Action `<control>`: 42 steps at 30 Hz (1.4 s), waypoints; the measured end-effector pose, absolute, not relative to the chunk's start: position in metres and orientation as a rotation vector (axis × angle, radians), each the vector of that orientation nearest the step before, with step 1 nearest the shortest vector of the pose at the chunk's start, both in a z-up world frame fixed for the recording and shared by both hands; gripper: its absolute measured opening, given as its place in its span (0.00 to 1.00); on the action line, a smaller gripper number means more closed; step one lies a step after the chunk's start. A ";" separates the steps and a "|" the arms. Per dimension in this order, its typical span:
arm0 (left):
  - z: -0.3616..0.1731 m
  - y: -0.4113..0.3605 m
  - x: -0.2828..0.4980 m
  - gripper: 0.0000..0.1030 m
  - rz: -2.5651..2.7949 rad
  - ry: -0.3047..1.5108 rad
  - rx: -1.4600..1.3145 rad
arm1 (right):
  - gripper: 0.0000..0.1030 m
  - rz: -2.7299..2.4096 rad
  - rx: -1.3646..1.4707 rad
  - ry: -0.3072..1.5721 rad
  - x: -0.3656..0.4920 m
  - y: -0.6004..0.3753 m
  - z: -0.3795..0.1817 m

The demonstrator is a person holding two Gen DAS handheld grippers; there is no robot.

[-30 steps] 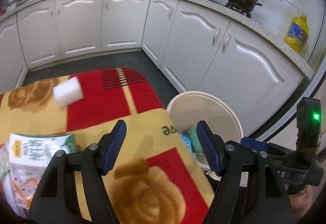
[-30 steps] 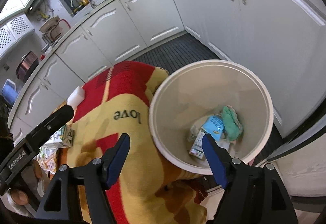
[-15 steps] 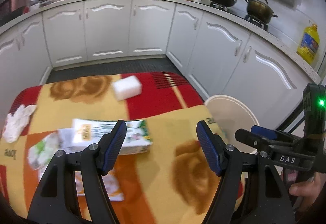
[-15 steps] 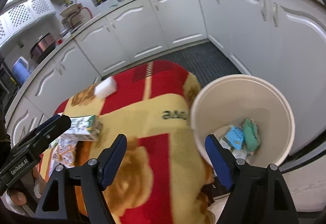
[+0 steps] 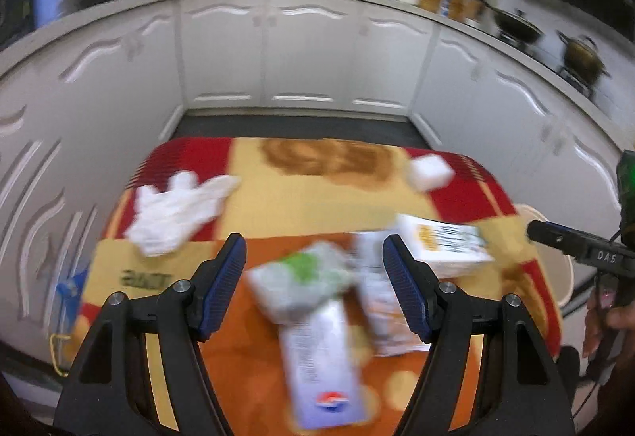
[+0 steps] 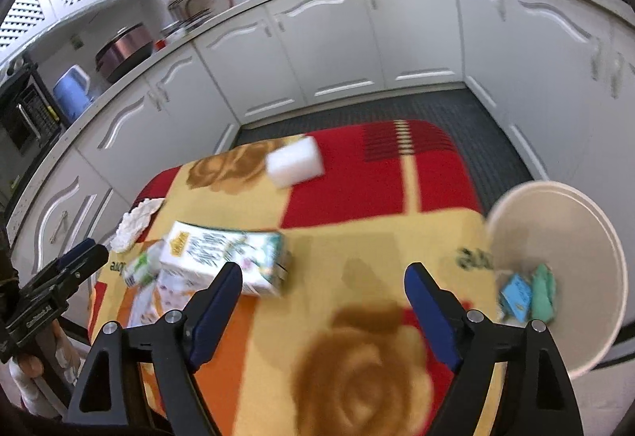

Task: Collect trash
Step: 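Move both tools back over the table toward the tissue and sponge, then grasp the white tissue with the left tool while right tool grasps white sponge, then carry the tissue and sponge over the beige bin and release both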

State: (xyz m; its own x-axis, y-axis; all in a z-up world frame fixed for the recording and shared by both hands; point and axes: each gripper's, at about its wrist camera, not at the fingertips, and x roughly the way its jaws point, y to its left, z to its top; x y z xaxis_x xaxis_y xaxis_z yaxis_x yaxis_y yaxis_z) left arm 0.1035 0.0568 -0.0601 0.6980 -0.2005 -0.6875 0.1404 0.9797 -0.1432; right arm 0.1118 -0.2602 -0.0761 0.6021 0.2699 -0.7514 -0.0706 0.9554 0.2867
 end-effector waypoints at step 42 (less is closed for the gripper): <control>-0.078 0.115 0.156 0.22 -0.140 0.810 -0.116 | 0.47 0.313 0.066 0.893 0.192 -0.225 -0.087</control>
